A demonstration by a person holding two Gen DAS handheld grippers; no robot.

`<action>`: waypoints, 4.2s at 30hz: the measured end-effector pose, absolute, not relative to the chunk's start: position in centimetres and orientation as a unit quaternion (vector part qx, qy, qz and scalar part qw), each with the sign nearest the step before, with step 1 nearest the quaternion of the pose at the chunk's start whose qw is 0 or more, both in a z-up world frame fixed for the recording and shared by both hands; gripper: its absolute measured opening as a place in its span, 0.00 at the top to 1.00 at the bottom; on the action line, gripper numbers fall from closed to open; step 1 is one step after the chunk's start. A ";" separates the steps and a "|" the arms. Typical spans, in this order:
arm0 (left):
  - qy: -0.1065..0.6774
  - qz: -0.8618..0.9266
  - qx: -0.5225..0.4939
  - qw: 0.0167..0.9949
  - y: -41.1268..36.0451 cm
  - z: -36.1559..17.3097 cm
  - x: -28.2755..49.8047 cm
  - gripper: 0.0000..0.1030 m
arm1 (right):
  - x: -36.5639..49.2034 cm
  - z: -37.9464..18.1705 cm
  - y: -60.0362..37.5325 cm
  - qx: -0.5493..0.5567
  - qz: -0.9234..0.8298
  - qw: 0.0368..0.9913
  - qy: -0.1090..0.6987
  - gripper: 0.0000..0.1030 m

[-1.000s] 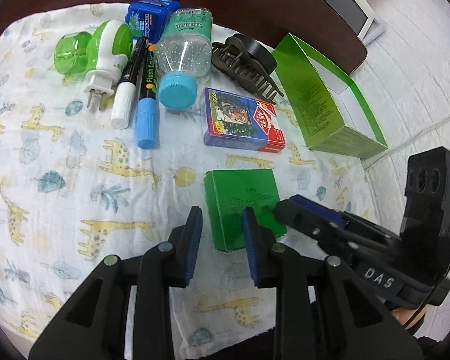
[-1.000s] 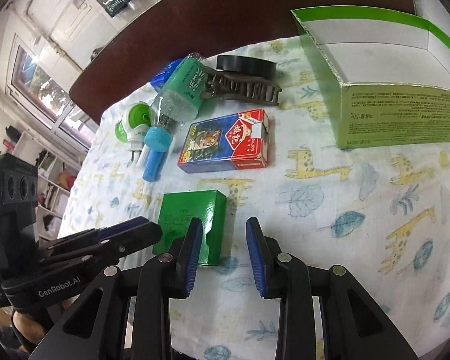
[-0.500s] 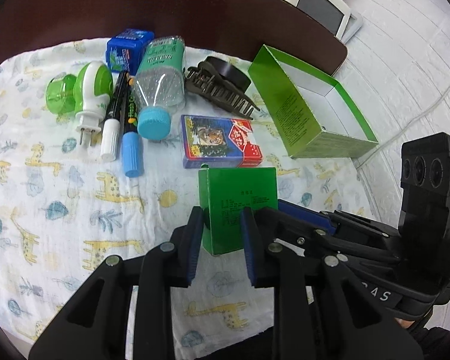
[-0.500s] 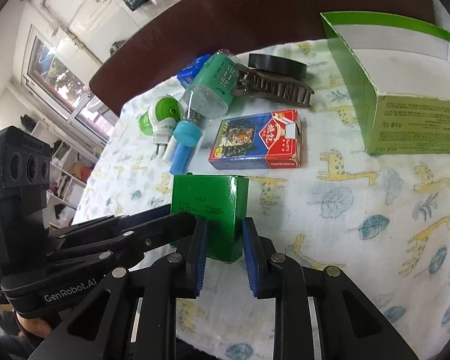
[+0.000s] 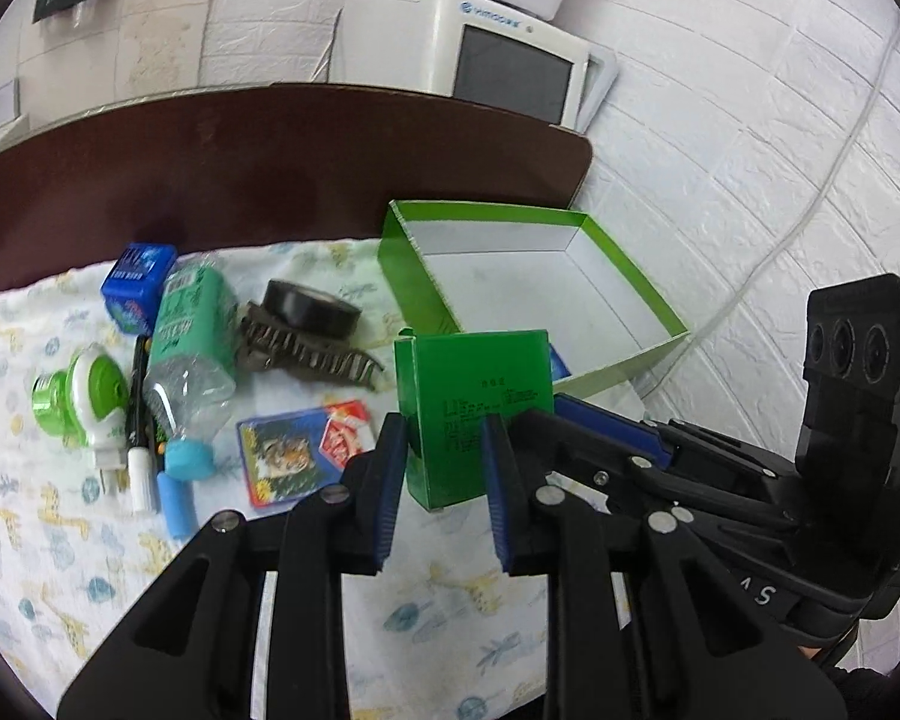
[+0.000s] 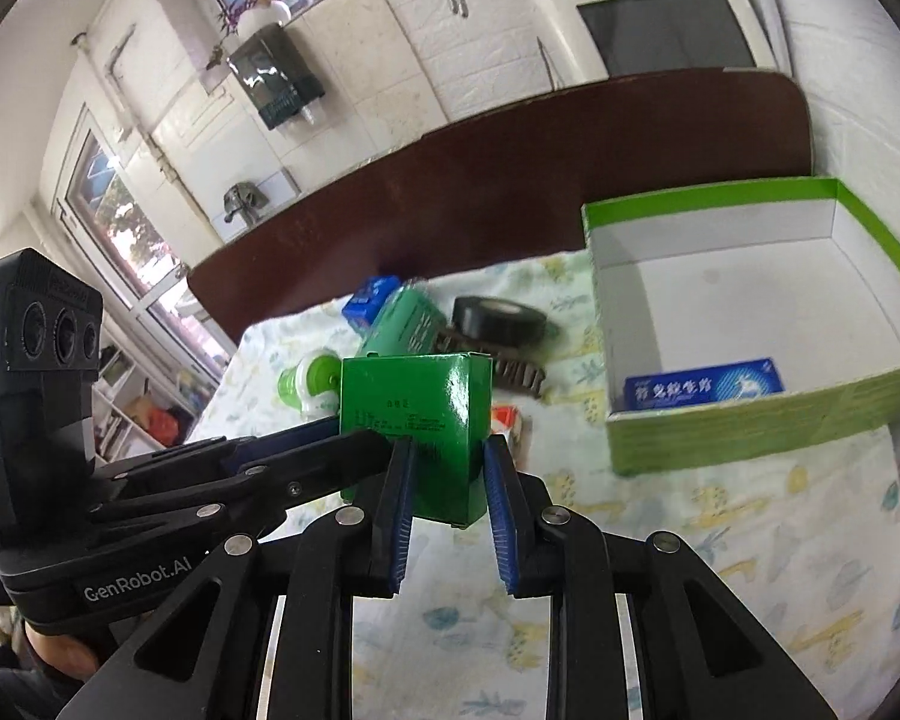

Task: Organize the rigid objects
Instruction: 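Lift the green square box into the green-rimmed box and release, then grasp the tiger-picture card box with the right gripper and lift, then carry the card box into the green-rimmed box and release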

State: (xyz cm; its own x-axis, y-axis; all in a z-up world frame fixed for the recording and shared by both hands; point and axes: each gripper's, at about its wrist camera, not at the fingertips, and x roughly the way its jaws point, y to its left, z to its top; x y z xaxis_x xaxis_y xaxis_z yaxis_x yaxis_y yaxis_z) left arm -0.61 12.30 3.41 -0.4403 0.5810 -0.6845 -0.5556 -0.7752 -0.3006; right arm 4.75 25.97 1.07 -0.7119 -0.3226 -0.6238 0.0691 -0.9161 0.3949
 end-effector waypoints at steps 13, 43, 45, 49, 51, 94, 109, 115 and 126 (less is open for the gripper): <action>0.029 0.836 -0.396 0.379 22.6 5.5 -5.3 0.77 | 2.1 3.0 36.2 0.315 -0.924 0.040 -0.213 0.74; 0.011 0.913 -0.306 0.269 12.1 10.3 -5.5 0.22 | -0.3 6.7 32.0 0.277 -0.941 0.094 -0.169 0.74; 0.013 0.911 -0.310 0.271 10.9 9.7 -4.7 0.23 | -0.3 7.0 30.3 0.281 -0.940 0.110 -0.160 0.69; 0.004 0.902 -0.347 0.257 7.9 6.7 -3.7 0.23 | -0.5 4.9 26.5 0.319 -0.933 0.112 -0.128 0.59; -0.009 0.893 -0.374 0.250 6.6 4.2 -3.4 0.23 | -0.6 3.1 25.1 0.350 -0.923 0.102 -0.121 0.54; -0.089 0.805 -0.530 0.252 2.0 -7.6 1.3 0.63 | 4.1 -7.6 19.1 0.488 -0.848 0.121 -0.166 0.67; -0.051 0.827 -0.507 0.238 2.8 -6.9 1.1 0.63 | 3.2 -8.0 19.2 0.506 -0.834 0.128 -0.177 0.67; -0.048 0.846 -0.473 0.240 2.7 -4.1 1.3 0.63 | 4.2 -4.7 18.2 0.455 -0.872 0.130 -0.126 0.70; -0.004 0.874 -0.413 0.256 6.2 1.0 0.3 0.65 | 4.7 0.6 20.5 0.365 -0.918 0.113 -0.102 0.70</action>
